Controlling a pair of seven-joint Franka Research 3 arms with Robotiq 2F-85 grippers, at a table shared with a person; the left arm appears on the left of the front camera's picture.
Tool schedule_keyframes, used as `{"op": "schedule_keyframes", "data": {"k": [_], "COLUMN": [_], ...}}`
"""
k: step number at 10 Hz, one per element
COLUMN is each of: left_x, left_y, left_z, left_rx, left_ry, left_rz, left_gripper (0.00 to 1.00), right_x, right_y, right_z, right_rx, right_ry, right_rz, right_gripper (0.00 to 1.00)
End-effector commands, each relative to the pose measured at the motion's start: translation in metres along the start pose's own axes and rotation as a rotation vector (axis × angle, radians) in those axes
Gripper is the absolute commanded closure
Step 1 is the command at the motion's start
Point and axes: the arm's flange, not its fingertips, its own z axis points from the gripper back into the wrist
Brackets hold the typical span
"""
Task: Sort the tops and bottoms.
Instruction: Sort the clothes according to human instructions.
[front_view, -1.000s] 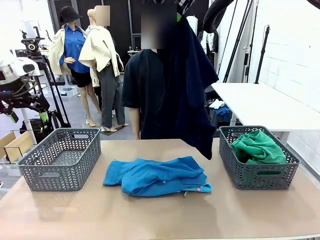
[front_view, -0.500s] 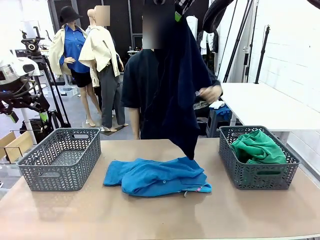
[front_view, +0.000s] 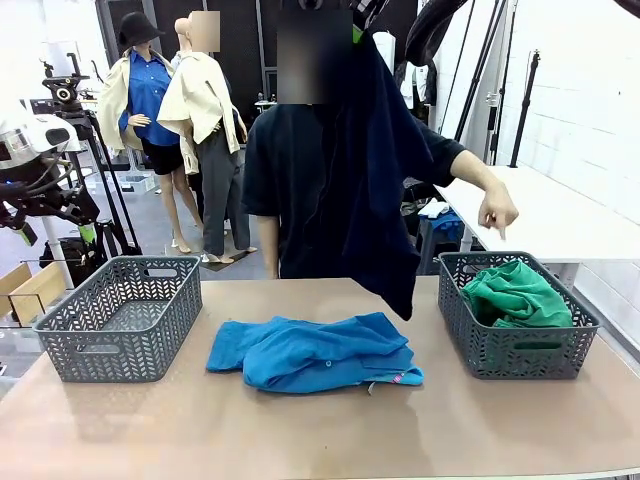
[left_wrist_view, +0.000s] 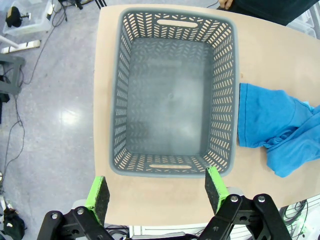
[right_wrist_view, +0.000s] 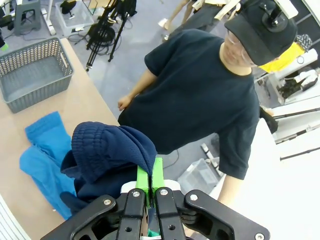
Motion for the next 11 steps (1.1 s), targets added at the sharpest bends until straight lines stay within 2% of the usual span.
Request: {"op": "schedule_keyframes", "data": {"k": [1,4,7,11], "left_x": [0.0,0.0,0.0,0.0], "left_y": [0.002,0.002,0.002,0.002], "left_z": [0.002,0.002,0.002,0.002], "left_rx": [0.019,0.019,0.019,0.019], "left_ry": [0.006,0.006,0.006,0.006], "left_rz": [-0.005,-0.005,-0.005,-0.005], "left_gripper": [0.0,0.0,0.0,0.0], "right_x": [-0.007,0.0,-0.01,-0.012], "right_y": [0.002,0.0,-0.026,-0.026], "right_z": [0.004,0.0,0.011,0.007], "right_rx": [0.008,0.0,-0.03,-0.036], "right_ry": [-0.004,0.0,0.008,0.007], "right_rz": [0.007,0.0,-0.047,-0.035], "right_gripper": [1.0,1.0,1.0,1.0]}}
